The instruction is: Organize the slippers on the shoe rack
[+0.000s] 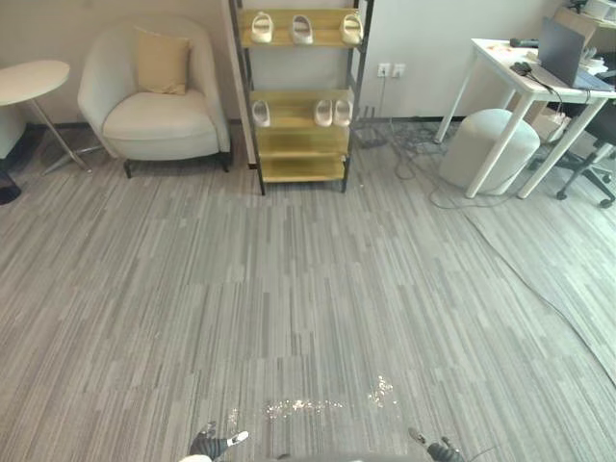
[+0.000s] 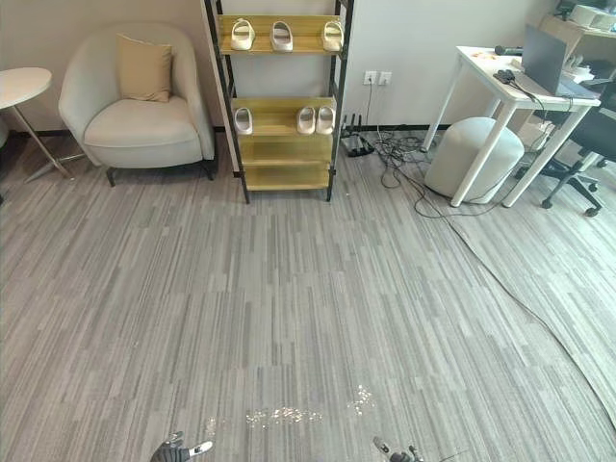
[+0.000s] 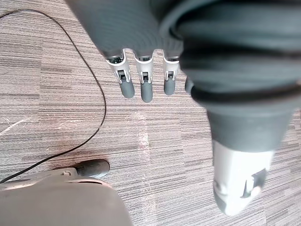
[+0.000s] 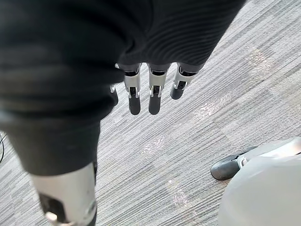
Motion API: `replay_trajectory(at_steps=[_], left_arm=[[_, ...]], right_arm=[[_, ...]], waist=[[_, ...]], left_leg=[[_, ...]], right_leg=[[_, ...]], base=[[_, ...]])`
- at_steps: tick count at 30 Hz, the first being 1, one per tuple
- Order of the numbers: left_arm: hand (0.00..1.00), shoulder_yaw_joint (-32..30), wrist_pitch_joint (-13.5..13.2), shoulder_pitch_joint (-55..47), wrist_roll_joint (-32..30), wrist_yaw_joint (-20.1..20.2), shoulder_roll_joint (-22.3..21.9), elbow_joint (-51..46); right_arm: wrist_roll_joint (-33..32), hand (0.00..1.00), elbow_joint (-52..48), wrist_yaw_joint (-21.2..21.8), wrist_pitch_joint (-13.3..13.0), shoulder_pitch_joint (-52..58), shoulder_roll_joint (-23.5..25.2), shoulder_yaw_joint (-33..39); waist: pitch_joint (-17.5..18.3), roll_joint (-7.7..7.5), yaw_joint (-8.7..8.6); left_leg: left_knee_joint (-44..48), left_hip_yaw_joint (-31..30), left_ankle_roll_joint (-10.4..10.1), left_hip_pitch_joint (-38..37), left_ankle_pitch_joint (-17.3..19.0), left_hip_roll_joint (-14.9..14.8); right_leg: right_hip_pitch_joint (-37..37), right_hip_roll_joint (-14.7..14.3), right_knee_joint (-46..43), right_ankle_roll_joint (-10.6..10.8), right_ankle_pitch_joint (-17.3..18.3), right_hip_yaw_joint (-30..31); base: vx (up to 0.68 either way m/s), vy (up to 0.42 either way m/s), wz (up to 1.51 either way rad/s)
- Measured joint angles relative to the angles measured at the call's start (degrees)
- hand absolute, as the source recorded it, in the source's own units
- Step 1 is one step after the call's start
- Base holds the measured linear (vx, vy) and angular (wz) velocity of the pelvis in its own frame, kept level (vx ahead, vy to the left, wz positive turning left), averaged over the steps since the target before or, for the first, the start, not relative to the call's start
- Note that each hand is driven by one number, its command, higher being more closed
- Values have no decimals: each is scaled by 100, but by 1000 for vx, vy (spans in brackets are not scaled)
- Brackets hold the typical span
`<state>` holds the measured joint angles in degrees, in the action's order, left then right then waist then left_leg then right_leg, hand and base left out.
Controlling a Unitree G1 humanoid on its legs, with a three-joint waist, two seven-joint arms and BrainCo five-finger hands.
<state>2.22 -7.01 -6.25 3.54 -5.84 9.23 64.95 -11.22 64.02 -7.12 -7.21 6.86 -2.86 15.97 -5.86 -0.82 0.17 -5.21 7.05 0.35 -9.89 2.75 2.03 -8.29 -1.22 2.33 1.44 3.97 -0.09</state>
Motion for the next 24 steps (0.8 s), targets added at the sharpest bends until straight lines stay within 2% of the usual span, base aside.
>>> replay_trajectory(at_steps=[5, 24], left_arm=[[0, 113, -2, 7, -4, 97, 60, 7], [0, 113, 6, 9, -4, 116, 73, 5]], right_arm=[[7, 0, 49, 150, 1, 1, -71, -284], [7, 0, 43, 269, 87, -18, -170, -552]], waist=[[-4, -38, 2], [-25, -57, 4]], left_leg=[[-57, 0, 25, -21, -19, 28], [-56, -130, 21, -9, -16, 28]], right_leg=[[-17, 22, 44, 4, -2, -2], [-91, 28, 132, 2, -1, -127]], base=[[-18, -19, 0], [-12, -21, 3]])
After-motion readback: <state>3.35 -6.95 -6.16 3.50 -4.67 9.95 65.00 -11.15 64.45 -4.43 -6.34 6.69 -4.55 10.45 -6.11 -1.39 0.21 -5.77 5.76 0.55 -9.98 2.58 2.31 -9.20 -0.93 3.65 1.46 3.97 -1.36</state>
